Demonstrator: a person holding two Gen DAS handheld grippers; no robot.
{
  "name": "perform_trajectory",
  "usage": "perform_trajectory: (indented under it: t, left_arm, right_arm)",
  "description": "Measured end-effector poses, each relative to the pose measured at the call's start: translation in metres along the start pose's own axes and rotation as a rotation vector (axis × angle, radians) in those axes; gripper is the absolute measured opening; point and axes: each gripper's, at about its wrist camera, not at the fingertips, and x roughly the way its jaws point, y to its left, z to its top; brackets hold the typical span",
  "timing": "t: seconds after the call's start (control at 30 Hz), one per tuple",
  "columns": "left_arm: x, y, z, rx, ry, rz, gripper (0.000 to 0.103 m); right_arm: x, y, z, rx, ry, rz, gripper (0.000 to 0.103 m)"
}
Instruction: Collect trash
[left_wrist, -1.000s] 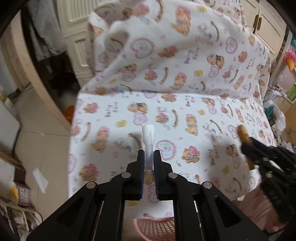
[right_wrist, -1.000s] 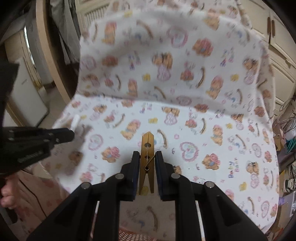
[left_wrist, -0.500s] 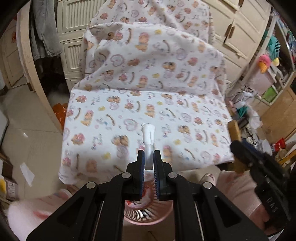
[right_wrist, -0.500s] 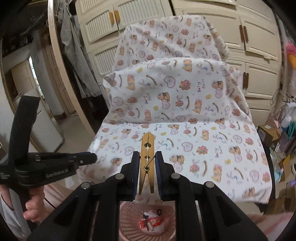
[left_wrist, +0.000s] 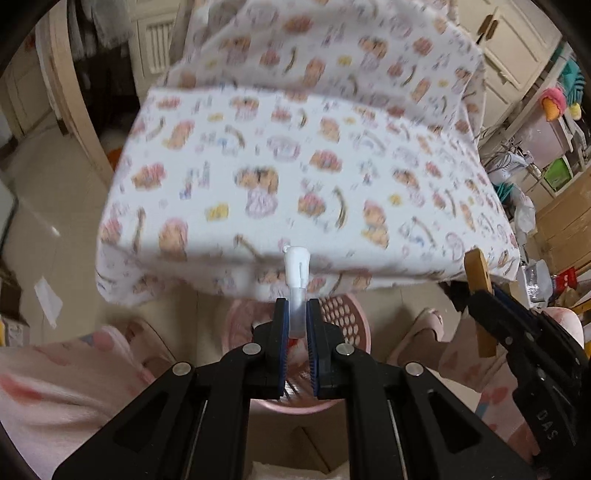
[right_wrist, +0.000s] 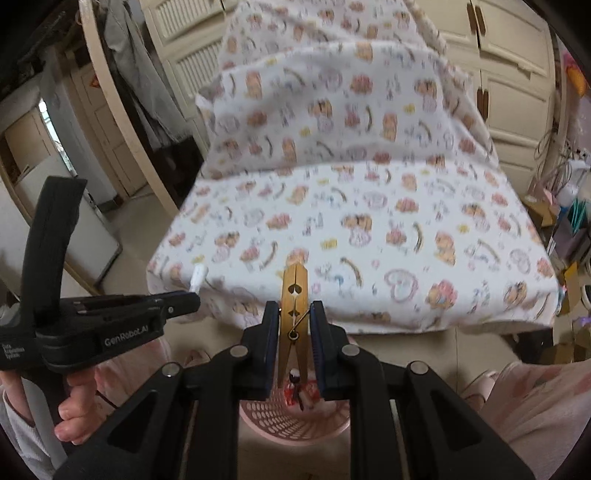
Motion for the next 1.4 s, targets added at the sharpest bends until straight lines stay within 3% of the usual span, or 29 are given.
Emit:
perform_trajectory:
  t: [0.27, 0.47, 0.67, 0.83, 1.0, 1.07, 1.17, 1.27, 1.3, 1.4]
  left_arm:
    - [0.023, 0.003, -0.013, -0.009, 0.112, 0.0, 0.008]
    - [0.05, 0.012, -0.022, -0.046, 0.212, 0.012, 0.008]
    - [0.09, 0.028, -0.033, -0.159, 0.307, -0.016, 0.008]
    - [0.108, 0.029, -0.036, -0.134, 0.347, 0.035, 0.008]
    - [0.119, 0.024, -0.043, -0.079, 0.366, 0.089, 0.01]
    - [0.122, 0.025, -0.043, -0.073, 0.374, 0.095, 0.027]
    - [0.116, 0.027, -0.043, -0.081, 0.362, 0.096, 0.041]
    - [0.108, 0.028, -0.041, -0.085, 0.337, 0.091, 0.052]
    - [0.105, 0.028, -0.04, -0.082, 0.324, 0.096, 0.052]
    - [0.089, 0.022, -0.035, -0.057, 0.266, 0.105, 0.059]
  right_arm:
    - [0.025, 0.001, -0.009, -0.005, 0.083, -0.016, 0.016]
    - [0.052, -0.006, -0.016, 0.052, 0.186, 0.04, 0.016]
    - [0.103, -0.019, -0.04, 0.115, 0.352, 0.044, 0.016]
    - [0.157, -0.036, -0.07, 0.182, 0.53, 0.031, 0.016]
    - [0.182, -0.045, -0.095, 0.205, 0.628, -0.002, 0.016]
    - [0.186, -0.049, -0.101, 0.238, 0.648, 0.01, 0.016]
    - [0.188, -0.05, -0.108, 0.259, 0.67, 0.018, 0.016]
    - [0.188, -0.049, -0.108, 0.247, 0.671, 0.007, 0.02]
    - [0.186, -0.049, -0.107, 0.245, 0.664, -0.002, 0.027]
    - [0.181, -0.047, -0.097, 0.214, 0.619, -0.046, 0.035]
